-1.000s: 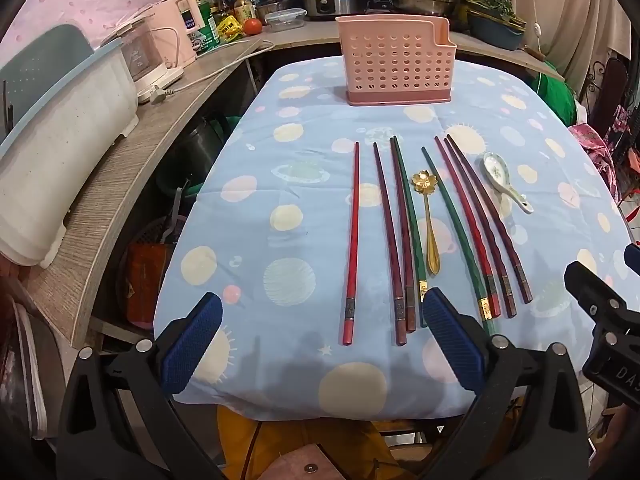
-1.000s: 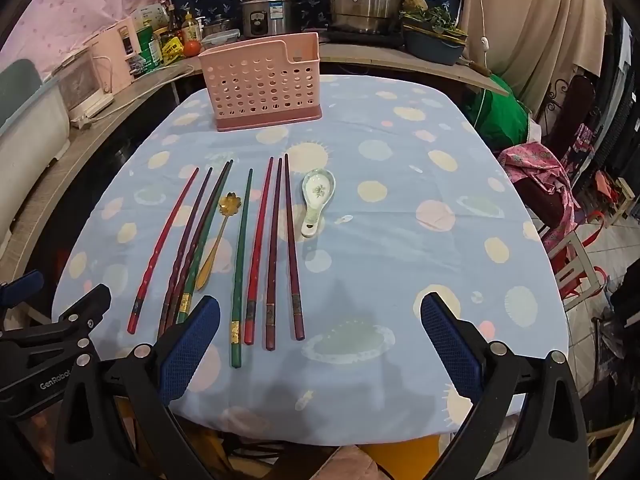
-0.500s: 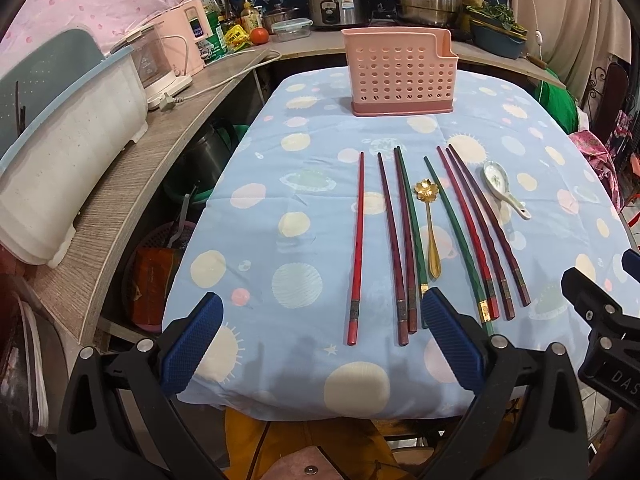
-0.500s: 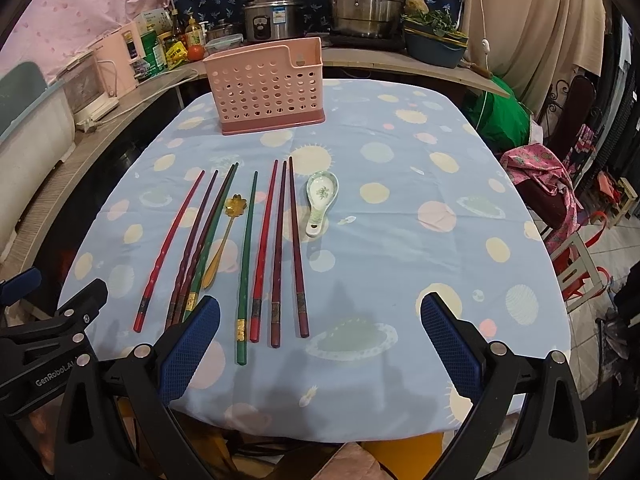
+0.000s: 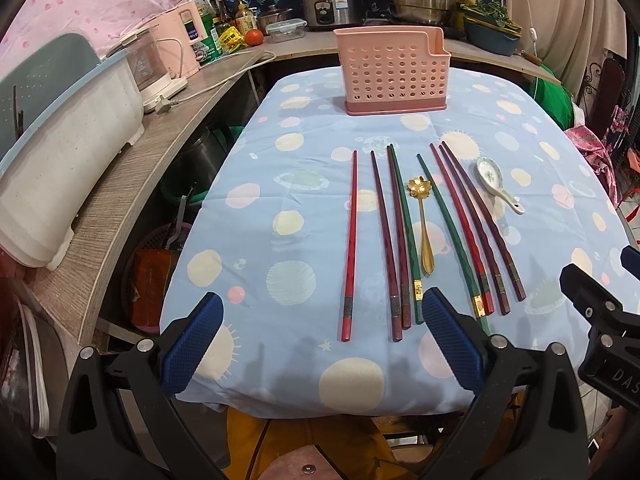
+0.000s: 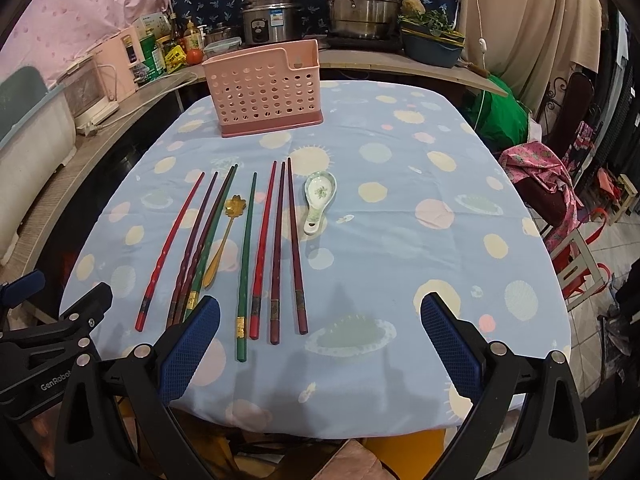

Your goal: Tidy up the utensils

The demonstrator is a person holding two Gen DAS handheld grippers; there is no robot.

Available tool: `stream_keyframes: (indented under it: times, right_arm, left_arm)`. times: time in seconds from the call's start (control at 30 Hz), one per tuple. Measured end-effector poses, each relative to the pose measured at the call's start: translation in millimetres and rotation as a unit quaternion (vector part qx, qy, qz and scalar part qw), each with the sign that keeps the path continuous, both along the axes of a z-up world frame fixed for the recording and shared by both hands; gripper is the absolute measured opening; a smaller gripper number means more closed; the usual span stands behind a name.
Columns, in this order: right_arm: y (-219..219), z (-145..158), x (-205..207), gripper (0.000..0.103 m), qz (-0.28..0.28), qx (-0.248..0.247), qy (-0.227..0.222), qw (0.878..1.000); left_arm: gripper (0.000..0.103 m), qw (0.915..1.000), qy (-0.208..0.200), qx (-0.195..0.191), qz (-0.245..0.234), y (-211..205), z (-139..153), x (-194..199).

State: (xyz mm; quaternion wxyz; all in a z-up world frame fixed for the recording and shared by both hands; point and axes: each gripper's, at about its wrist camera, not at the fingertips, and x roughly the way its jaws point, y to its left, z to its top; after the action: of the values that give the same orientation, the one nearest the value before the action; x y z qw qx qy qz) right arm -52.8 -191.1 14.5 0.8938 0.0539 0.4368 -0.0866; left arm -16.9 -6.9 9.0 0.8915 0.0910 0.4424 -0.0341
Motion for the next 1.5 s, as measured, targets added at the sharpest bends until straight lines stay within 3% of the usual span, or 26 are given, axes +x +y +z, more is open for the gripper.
stream_keyframes:
  times: [1.5]
  right_arm:
    - [0.6,-2.9,-6.2,0.096,0.000,0.002,0.001,1.000]
  left_arm:
    - [0.095,1.0000,0.005,-0.001,-0.002,-0.2,-3.3,-5.5]
